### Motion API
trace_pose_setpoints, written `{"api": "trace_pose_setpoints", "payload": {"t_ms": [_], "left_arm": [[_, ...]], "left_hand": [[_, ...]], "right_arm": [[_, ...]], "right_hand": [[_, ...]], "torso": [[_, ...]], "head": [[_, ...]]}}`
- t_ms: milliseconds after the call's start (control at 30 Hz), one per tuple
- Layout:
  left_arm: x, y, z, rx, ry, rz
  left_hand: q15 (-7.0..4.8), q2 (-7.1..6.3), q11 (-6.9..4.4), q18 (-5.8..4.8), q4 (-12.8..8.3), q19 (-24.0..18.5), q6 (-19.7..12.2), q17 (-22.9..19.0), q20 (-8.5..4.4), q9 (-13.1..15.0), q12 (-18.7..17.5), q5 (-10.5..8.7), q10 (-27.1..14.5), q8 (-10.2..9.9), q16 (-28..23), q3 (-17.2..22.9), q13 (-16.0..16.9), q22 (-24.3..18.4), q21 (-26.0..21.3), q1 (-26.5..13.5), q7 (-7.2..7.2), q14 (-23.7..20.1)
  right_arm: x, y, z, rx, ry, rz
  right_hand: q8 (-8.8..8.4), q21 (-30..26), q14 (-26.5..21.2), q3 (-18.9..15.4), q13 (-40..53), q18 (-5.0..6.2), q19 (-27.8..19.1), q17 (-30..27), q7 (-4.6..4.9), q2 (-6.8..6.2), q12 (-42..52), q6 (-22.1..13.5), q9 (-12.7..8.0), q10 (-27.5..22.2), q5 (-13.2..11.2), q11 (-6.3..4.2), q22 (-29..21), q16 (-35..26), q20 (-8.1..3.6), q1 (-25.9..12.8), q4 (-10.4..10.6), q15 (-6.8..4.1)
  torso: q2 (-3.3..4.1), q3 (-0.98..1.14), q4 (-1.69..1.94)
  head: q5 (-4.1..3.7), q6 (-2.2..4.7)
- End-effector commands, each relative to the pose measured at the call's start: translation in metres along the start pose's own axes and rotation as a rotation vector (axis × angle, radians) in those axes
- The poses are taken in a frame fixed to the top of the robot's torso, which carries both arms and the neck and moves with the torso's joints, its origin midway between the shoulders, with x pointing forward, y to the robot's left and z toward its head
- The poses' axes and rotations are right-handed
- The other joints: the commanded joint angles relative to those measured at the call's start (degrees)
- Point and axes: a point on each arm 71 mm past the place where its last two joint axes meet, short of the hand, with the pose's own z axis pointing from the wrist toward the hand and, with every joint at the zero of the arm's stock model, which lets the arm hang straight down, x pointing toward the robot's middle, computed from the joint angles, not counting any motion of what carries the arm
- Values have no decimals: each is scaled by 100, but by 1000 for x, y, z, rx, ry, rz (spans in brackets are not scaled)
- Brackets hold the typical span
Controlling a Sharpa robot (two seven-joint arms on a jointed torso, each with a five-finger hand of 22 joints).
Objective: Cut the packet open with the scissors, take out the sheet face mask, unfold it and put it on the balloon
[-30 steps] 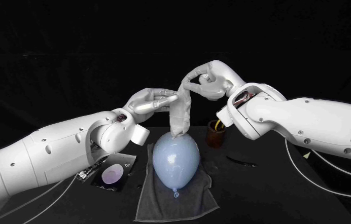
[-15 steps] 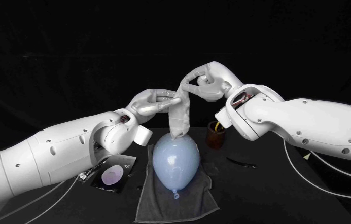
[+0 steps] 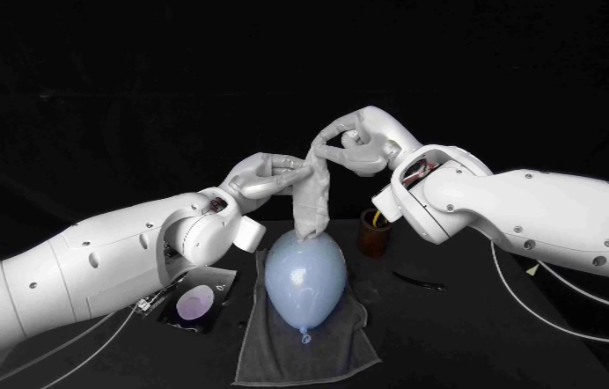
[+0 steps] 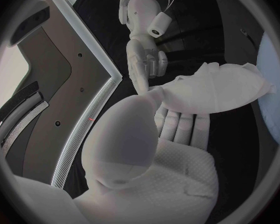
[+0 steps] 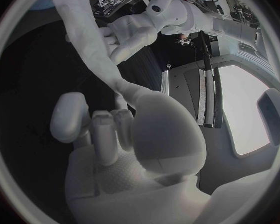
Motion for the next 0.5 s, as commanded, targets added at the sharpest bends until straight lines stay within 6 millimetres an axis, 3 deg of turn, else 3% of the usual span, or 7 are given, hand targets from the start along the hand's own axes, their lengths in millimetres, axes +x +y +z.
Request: {"api": "trace_pose_setpoints", "payload": {"t_ms": [33,500], "left_arm": [[1,-3,1,20,-1,-10],[3,-3,2,25,-13,-18]], "left_hand": [[-7,59,-5,63,27,53,57,10,7,21,-51,-22,72,46,-7,99,-7,-12,24,-22,-15,63],[-44,-99,-17,71,0,112,19,58,-8,63,-209,-22,169,61,-3,273,-8,-19,23,-67,-11,245]], "right_arm": [[1,1,0,-11,15,-2],[3,-1,1,-3,25,1]], "right_hand": [[33,29,609,31,1194,0,0,1509,-15,33,17,32,6,356,15,-55,878,24,-4,2,-14,-34],[50,24,609,34,1193,1,-1,1509,-16,32,15,22,16,354,15,-56,876,24,-5,-7,-22,-35]], "torso": [[-3,1,-1],[0,2,-2]], "head": [[-4,-3],[0,-6]]}}
